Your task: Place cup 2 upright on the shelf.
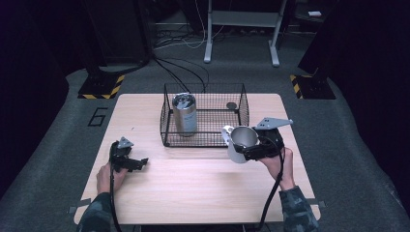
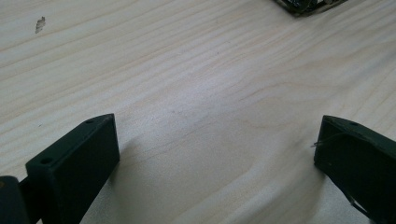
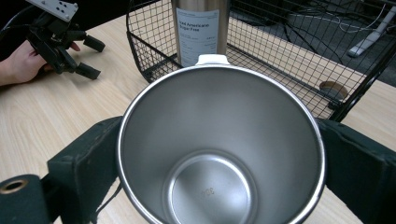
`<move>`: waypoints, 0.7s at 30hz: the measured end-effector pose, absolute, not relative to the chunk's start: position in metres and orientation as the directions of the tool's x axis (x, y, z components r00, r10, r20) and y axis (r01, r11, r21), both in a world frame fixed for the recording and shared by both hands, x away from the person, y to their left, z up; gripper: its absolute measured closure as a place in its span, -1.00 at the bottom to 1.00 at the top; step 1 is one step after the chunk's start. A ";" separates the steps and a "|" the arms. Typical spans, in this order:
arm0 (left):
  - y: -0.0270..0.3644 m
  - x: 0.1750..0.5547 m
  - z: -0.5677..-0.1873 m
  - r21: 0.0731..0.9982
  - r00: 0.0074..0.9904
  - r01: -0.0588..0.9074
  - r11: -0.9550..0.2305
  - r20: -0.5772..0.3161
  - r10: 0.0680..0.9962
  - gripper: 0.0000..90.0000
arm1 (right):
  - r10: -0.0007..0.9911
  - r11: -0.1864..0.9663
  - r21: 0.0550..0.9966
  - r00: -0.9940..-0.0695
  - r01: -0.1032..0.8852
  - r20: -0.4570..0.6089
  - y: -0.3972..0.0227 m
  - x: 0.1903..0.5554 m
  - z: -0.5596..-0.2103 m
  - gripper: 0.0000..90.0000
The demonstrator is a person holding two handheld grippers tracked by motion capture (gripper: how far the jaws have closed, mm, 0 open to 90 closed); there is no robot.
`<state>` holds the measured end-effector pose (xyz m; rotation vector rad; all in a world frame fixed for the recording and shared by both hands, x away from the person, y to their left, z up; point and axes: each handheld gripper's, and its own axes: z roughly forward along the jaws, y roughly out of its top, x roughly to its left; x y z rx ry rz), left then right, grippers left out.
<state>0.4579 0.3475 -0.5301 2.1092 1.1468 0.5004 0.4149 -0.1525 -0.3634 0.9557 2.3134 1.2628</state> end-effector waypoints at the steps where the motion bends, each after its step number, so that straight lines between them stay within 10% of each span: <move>1: 0.348 0.458 -0.530 0.714 0.541 0.583 -0.388 0.015 0.841 -1.00 | 0.690 0.384 0.839 -0.724 0.386 0.017 -0.151 0.417 -0.361 -0.87; 21: 0.348 0.458 -0.530 0.716 0.539 0.583 -0.384 0.013 0.842 -1.00 | 0.695 0.386 0.848 -0.719 0.364 -0.008 -0.136 0.444 -0.337 -0.87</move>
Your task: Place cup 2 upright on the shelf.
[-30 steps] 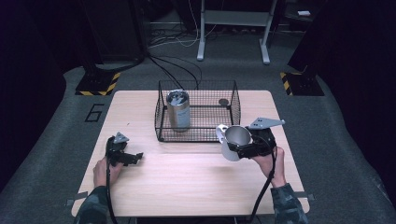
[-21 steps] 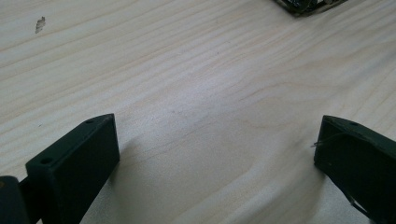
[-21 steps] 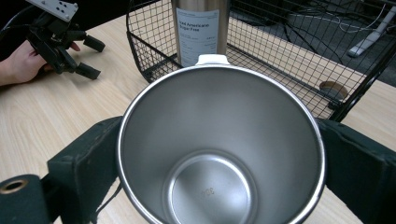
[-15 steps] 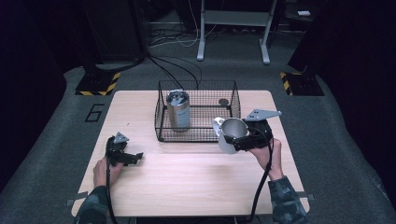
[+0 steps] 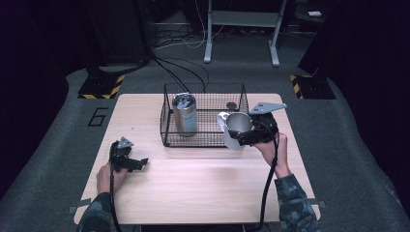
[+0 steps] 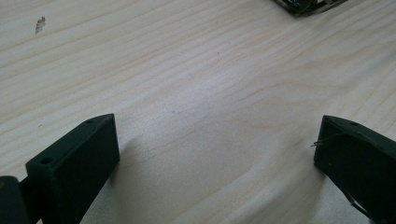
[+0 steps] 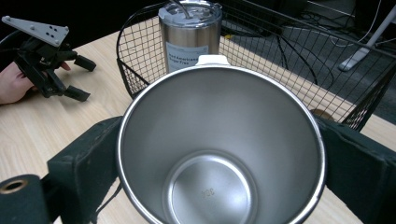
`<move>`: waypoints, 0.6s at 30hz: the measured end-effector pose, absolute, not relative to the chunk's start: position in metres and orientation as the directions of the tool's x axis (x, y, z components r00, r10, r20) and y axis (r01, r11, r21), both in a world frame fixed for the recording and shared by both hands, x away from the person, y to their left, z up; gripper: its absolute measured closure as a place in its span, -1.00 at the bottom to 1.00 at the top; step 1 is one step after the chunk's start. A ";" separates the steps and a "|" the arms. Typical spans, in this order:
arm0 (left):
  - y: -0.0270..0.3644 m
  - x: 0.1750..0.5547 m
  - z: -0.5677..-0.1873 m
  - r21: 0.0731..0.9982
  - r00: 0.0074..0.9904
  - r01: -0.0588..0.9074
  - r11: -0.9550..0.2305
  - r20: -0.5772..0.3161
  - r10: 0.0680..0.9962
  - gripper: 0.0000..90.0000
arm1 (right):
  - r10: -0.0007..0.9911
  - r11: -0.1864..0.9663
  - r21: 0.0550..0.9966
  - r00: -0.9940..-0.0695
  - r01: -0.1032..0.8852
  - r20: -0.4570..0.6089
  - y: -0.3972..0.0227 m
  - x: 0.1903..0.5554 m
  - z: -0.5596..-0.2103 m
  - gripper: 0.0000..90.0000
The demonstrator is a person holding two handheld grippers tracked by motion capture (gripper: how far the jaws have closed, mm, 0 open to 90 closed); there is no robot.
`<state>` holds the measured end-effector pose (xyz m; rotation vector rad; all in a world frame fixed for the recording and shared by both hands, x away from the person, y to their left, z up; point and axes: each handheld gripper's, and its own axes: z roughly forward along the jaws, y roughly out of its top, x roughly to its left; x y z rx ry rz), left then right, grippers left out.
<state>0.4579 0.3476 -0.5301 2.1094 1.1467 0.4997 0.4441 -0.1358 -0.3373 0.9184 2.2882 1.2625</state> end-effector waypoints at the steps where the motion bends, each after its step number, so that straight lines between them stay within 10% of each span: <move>1: 0.348 0.458 -0.530 0.716 0.539 0.583 -0.385 0.014 0.842 -1.00 | 0.693 0.393 0.846 -0.721 0.361 -0.015 -0.135 0.445 -0.336 -0.87; 18: 0.348 0.458 -0.530 0.716 0.539 0.583 -0.385 0.014 0.842 -1.00 | 0.696 0.421 0.835 -0.716 0.355 -0.046 -0.114 0.480 -0.318 -0.87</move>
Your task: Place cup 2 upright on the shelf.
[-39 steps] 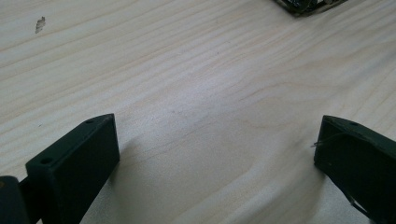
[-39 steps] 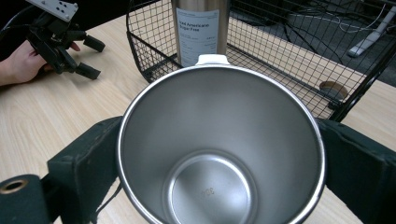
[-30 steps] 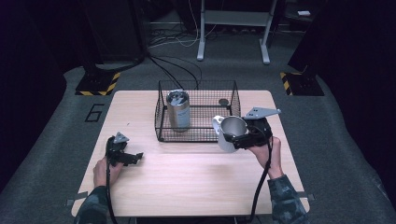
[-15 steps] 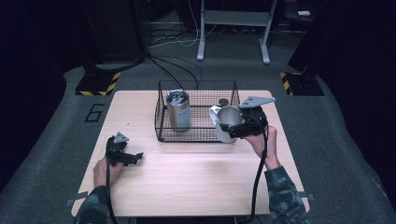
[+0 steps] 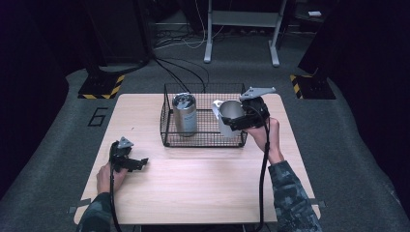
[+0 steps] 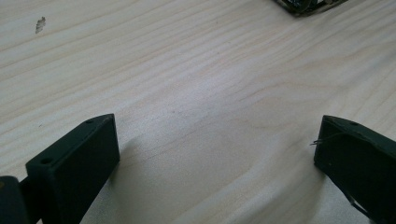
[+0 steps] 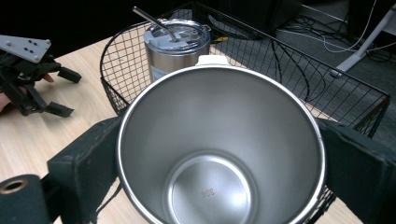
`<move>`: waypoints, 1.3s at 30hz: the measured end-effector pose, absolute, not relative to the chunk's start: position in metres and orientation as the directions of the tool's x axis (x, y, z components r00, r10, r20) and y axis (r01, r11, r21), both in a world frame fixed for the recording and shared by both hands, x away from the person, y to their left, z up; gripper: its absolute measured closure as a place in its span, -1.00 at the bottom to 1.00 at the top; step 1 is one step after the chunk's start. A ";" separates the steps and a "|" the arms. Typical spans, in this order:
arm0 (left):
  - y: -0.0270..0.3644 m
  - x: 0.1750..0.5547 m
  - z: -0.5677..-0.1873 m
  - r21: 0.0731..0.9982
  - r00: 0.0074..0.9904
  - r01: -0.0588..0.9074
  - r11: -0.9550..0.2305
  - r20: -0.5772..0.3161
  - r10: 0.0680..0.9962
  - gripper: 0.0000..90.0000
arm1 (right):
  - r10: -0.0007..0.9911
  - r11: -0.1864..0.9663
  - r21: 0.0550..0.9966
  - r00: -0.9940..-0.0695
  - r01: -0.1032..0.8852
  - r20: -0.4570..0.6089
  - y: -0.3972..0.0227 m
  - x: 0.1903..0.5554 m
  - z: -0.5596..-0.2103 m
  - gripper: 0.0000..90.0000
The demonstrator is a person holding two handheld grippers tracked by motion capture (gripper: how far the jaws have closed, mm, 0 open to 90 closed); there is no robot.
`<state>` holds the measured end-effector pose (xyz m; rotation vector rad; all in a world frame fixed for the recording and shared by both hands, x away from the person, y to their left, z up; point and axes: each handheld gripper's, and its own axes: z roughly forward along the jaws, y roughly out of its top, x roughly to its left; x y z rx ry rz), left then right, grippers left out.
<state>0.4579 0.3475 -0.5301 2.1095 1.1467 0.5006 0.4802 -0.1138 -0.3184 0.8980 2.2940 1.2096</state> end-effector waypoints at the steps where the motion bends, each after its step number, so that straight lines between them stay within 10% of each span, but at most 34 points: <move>1: 0.348 0.458 -0.530 0.716 0.539 0.583 -0.384 0.014 0.843 -1.00 | 0.694 0.425 0.835 -0.719 0.351 -0.051 -0.113 0.482 -0.318 -0.87; 39: 0.348 0.458 -0.530 0.716 0.540 0.581 -0.386 0.015 0.842 -1.00 | 0.736 0.446 0.792 -0.675 0.417 -0.059 -0.085 0.540 -0.337 -0.87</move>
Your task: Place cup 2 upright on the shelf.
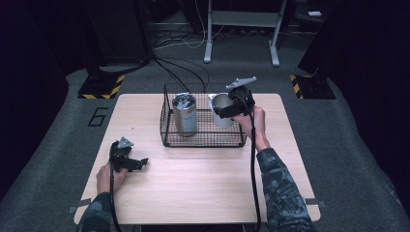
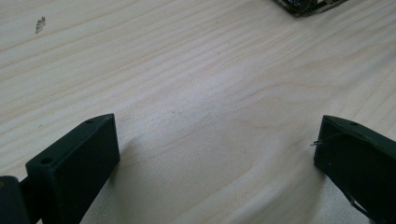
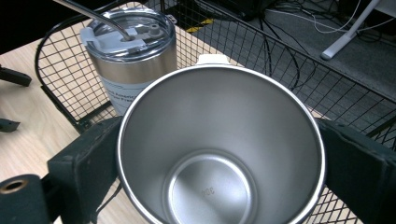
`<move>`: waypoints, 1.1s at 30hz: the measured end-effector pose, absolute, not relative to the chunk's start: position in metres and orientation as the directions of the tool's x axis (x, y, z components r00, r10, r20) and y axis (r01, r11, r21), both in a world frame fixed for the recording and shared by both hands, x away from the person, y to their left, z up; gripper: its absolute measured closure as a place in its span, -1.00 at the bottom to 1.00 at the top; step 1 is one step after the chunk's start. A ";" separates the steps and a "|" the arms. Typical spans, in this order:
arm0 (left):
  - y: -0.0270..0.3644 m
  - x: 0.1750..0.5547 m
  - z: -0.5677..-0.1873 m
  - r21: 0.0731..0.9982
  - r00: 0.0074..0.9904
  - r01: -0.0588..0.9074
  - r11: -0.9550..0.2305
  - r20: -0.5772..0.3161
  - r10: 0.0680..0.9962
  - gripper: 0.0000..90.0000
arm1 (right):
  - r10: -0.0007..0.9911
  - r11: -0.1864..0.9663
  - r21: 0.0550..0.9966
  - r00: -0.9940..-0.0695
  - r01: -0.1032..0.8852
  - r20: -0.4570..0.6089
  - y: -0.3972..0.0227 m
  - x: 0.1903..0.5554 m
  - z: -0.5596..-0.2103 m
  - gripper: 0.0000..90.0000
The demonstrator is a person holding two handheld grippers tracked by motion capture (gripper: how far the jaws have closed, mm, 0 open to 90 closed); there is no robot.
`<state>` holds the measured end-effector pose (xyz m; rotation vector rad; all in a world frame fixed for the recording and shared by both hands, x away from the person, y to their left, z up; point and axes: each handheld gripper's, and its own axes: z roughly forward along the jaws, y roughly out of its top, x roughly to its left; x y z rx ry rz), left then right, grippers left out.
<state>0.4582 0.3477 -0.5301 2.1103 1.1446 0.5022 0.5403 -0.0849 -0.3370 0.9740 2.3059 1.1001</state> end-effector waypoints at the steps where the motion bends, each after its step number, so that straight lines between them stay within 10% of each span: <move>1: 0.348 0.458 -0.530 0.716 0.540 0.582 -0.386 0.015 0.842 -1.00 | 0.735 0.445 0.794 -0.675 0.415 -0.060 -0.085 0.542 -0.338 -0.87; 33: 0.348 0.458 -0.530 0.716 0.539 0.582 -0.386 0.015 0.842 -1.00 | 0.760 0.432 0.767 -0.650 0.476 -0.025 -0.074 0.563 -0.363 -0.87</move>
